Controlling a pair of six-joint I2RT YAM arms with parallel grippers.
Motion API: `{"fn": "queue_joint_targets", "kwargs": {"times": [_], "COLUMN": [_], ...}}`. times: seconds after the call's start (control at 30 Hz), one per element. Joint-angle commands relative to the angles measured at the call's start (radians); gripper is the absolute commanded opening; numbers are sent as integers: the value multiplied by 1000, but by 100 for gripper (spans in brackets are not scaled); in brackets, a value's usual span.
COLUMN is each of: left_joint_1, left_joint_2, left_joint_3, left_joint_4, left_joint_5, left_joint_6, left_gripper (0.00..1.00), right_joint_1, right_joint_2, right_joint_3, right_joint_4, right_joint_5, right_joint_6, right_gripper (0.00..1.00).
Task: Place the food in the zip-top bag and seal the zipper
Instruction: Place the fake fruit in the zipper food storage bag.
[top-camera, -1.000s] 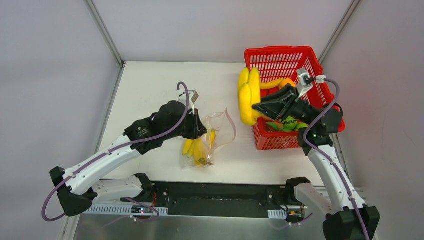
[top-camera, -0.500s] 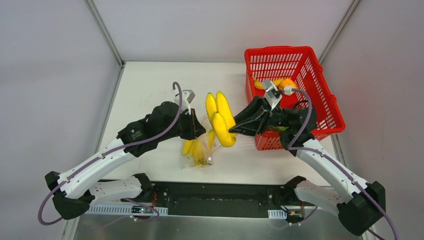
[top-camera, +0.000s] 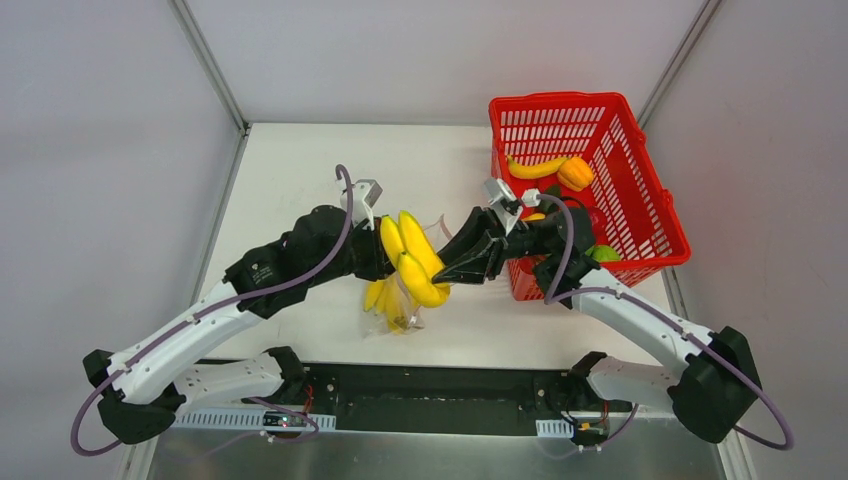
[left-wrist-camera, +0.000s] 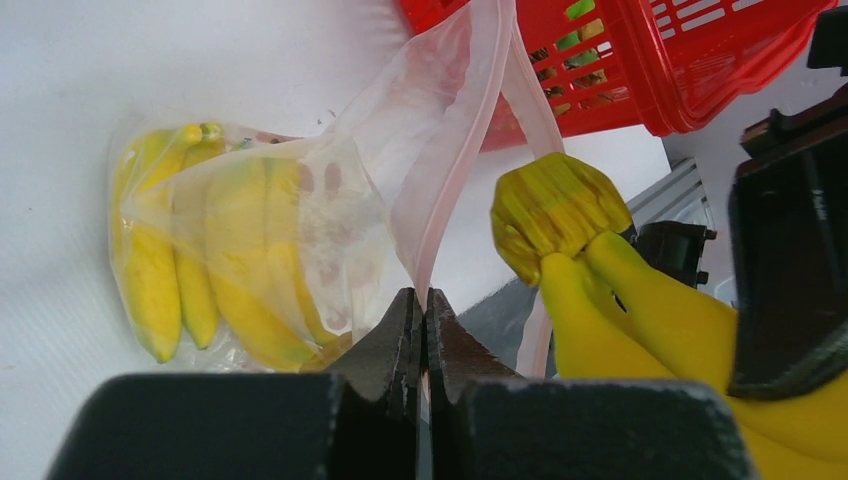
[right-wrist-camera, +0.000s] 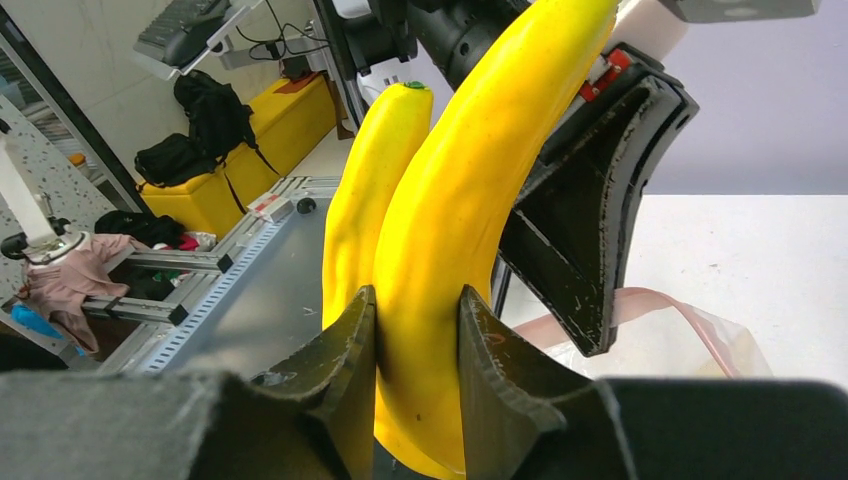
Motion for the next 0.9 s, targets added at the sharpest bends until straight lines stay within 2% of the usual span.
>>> {"fn": "queue_joint_targets", "kwargs": {"times": [0.0, 0.1, 0.27, 0.37, 0.57, 0.8, 0.87], "left_joint_1": [8, 8, 8, 8, 9, 9, 10], "left_joint_2": [-25, -31, -48, -59, -63, -81, -88], "left_joint_3": [16, 12, 0, -7, 8, -1, -3], "left_joint_4": [0, 11, 9, 6, -14, -12, -15], "left_joint_5": [-42, -38, -47, -55, -69, -73, -79], "left_joint_6": [13, 18, 20, 22, 40, 35, 34], "left_gripper": [0, 0, 0, 0, 0, 0, 0], "right_joint_1": [17, 21, 22, 20, 19, 18, 17], "right_joint_2": [39, 74, 135, 159, 208, 280, 277], "right_joint_3": [7, -25, -32, -52, -87, -112, -120], "right_joint_4": [155, 262, 307, 332, 499, 630, 616], "right_joint_5": [-14, -3, 18, 107, 250, 221, 200], "right_joint_6": [-85, -71, -88, -133, -132, -109, -138], "right_gripper": [9, 9, 9, 9, 9, 9, 10]}}
